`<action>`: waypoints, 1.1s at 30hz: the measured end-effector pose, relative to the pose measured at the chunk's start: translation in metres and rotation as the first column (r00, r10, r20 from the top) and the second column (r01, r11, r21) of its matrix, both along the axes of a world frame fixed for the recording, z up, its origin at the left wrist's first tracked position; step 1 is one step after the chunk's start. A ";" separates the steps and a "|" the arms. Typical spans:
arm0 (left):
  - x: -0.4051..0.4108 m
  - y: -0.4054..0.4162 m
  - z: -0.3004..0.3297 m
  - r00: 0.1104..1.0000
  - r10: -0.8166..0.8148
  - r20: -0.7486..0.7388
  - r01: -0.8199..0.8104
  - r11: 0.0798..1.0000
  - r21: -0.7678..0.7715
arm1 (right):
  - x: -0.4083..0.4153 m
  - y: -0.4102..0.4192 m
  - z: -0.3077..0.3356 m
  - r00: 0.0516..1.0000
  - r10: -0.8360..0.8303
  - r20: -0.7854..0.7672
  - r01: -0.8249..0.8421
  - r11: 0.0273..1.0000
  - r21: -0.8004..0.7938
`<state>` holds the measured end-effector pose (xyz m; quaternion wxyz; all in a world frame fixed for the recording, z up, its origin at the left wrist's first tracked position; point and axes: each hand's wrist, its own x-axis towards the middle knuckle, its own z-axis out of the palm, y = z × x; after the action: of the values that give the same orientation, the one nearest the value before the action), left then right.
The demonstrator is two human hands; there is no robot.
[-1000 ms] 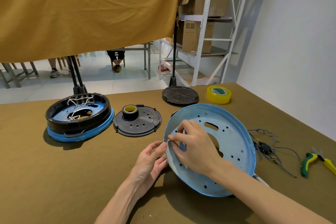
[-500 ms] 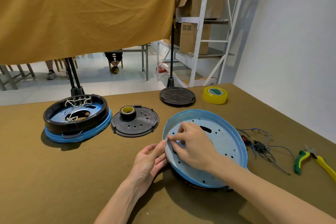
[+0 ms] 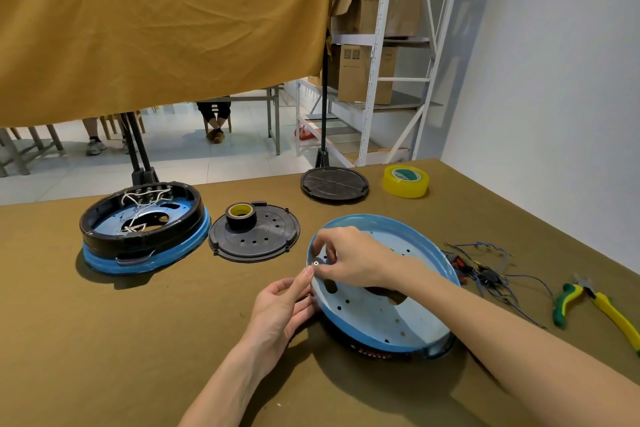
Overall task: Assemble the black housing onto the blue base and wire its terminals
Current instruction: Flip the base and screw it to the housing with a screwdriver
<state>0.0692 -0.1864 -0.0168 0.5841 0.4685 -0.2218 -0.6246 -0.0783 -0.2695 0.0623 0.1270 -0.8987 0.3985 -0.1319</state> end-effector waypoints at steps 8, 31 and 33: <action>0.001 -0.004 -0.003 1.000 0.008 -0.004 -0.008 1.000 0.019 | -0.003 -0.001 0.001 1.000 0.027 0.006 -0.027 0.999 -0.045; 0.003 -0.009 -0.011 1.000 0.006 -0.018 -0.006 1.000 0.014 | -0.004 -0.004 -0.001 0.995 0.059 -0.075 -0.064 0.996 -0.061; 0.004 -0.009 -0.012 0.999 -0.006 -0.044 0.006 1.000 0.005 | -0.002 -0.004 0.000 0.995 0.047 -0.085 -0.053 0.997 -0.063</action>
<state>0.0730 -0.1951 -0.0283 0.5857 0.4556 -0.2085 -0.6372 -0.0807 -0.2737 0.0626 0.0843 -0.9168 0.3763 -0.1041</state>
